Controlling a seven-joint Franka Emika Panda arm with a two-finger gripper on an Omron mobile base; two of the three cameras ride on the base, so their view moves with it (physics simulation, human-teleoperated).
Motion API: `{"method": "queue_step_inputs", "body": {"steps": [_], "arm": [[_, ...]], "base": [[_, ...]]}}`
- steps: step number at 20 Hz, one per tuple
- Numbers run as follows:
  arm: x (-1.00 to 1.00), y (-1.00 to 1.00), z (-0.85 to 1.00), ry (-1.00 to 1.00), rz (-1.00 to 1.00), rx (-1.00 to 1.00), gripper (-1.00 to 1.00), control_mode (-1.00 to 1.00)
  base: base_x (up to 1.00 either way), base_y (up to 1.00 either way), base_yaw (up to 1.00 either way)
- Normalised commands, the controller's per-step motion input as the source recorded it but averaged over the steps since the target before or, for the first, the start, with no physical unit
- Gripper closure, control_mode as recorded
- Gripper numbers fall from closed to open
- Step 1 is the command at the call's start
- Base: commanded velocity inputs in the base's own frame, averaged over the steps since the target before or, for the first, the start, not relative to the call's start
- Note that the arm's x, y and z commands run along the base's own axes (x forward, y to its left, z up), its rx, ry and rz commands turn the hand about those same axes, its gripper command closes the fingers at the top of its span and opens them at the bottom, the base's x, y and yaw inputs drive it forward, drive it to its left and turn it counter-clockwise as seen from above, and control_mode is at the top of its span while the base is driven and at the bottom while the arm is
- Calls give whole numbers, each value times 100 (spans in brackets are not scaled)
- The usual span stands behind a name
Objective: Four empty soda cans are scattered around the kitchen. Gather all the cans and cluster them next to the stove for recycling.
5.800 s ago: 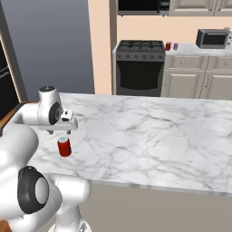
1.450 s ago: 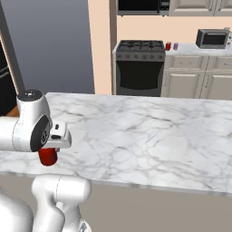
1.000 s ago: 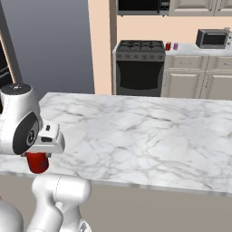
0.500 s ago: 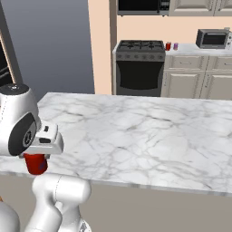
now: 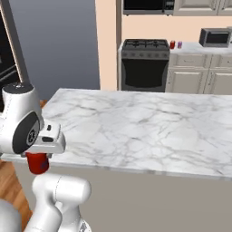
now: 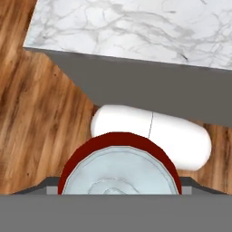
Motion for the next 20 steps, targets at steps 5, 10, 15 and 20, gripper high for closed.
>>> {"method": "queue_step_inputs", "body": {"steps": [5, 10, 15, 20], "arm": [[0, 0, 0, 0, 0, 0, 100, 100], [0, 0, 0, 0, 0, 0, 100, 100], [0, 0, 0, 0, 0, 0, 100, 100], [0, 0, 0, 0, 0, 0, 100, 100]], "base": [[-20, 100, -11], [23, 100, -25], [41, 100, -29], [38, 100, -29]]}}
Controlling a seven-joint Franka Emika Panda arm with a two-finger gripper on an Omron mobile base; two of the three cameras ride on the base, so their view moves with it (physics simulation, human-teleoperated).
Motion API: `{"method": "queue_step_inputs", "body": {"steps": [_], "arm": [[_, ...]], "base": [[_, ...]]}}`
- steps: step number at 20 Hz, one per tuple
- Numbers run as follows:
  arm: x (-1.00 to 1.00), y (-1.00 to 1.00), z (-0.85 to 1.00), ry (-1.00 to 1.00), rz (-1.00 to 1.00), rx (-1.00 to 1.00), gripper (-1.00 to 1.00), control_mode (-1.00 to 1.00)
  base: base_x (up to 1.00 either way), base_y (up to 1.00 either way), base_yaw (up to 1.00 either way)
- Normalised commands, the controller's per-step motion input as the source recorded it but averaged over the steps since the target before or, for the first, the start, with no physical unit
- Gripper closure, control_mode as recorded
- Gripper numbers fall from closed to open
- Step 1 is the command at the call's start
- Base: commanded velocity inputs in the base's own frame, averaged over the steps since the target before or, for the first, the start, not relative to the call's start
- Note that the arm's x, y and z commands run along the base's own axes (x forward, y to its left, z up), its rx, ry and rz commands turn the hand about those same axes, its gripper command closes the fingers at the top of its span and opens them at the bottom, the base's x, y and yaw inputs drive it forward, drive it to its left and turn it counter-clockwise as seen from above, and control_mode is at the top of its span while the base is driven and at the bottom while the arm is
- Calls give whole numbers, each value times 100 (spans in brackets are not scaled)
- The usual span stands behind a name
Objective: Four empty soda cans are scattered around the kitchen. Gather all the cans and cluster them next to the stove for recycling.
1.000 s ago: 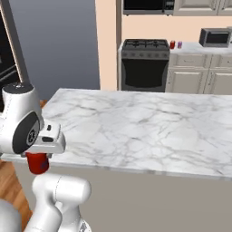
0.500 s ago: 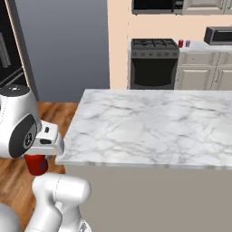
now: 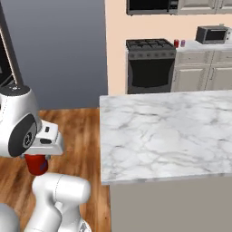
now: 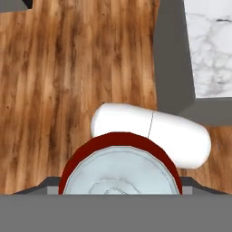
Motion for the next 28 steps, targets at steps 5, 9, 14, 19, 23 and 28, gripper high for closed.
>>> {"method": "queue_step_inputs", "body": {"steps": [5, 9, 14, 19, 23, 28], "arm": [[0, 0, 0, 0, 0, 0, 100, 100], [0, 0, 0, 0, 0, 0, 100, 100], [0, 0, 0, 0, 0, 0, 100, 100], [0, 0, 0, 0, 0, 0, 100, 100], [0, 0, 0, 0, 0, 0, 100, 100], [0, 0, 0, 0, 0, 0, 100, 100]], "base": [[48, 100, -30], [54, 96, -23], [74, 93, -19], [69, 89, -22], [95, 62, -8], [99, 22, 0]]}}
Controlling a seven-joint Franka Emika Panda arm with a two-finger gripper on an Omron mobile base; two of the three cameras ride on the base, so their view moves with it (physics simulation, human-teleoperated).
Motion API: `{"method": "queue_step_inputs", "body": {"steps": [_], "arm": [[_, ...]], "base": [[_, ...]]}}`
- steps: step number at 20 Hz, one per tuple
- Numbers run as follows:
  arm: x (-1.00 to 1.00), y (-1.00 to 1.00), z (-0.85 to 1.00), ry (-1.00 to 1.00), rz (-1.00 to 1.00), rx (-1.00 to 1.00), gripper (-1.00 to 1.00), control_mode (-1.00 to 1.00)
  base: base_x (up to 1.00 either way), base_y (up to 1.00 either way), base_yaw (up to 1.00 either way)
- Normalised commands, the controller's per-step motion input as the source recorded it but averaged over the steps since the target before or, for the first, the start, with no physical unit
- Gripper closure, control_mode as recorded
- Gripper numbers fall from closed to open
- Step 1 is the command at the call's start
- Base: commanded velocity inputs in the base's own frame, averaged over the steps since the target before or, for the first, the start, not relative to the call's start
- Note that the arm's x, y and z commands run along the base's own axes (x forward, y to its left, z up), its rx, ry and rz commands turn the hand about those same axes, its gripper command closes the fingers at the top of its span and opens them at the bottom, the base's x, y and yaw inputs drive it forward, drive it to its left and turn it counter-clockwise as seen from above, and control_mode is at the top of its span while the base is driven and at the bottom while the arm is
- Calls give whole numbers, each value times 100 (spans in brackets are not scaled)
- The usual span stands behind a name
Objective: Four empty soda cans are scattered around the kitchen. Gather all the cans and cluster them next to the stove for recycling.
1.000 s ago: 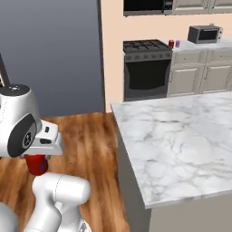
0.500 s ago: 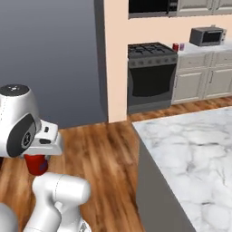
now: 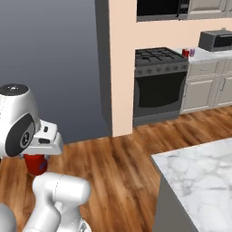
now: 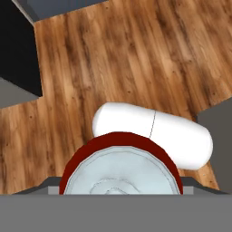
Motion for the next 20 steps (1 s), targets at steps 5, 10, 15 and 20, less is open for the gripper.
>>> {"method": "queue_step_inputs", "body": {"steps": [5, 10, 15, 20], "arm": [[0, 0, 0, 0, 0, 0, 100, 100], [0, 0, 0, 0, 0, 0, 100, 100], [0, 0, 0, 0, 0, 0, 100, 100], [0, 0, 0, 0, 0, 0, 100, 100]], "base": [[82, 7, -16], [66, 5, -24], [53, 11, -31], [80, 73, -40]]}}
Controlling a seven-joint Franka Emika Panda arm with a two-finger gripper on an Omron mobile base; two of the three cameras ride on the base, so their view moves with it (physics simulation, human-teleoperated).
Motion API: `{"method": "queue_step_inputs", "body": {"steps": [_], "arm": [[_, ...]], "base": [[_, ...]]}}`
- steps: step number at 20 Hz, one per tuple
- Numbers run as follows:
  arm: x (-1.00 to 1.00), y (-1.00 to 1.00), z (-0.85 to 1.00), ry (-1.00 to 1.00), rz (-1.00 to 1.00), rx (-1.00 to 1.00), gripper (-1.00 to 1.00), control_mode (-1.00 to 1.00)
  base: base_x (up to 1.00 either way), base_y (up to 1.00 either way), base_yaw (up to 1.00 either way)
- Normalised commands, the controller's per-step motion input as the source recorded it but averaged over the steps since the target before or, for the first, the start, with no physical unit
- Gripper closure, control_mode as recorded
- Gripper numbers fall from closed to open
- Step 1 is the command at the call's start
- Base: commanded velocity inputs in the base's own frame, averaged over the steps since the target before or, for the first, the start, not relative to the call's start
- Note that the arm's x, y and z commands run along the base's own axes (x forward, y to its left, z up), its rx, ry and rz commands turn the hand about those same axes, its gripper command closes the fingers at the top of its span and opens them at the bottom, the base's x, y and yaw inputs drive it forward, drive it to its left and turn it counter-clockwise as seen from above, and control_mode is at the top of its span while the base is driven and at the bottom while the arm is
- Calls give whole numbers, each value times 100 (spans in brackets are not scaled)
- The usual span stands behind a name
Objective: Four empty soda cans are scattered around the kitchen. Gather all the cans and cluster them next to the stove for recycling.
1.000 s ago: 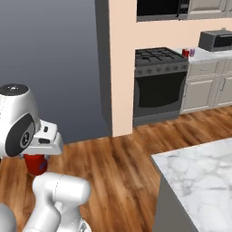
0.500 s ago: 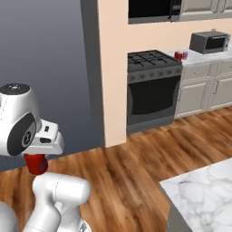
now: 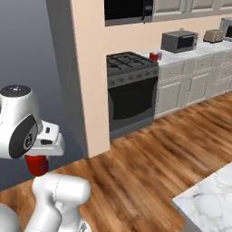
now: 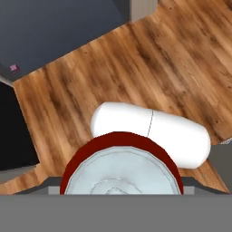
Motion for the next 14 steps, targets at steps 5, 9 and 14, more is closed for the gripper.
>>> {"method": "queue_step_inputs", "body": {"steps": [5, 9, 14], "arm": [[0, 0, 0, 0, 0, 0, 100, 100], [0, 0, 0, 0, 0, 0, 100, 100], [0, 0, 0, 0, 0, 0, 100, 100]], "base": [[94, 98, -52], [98, 100, -46], [100, 100, -43]]}}
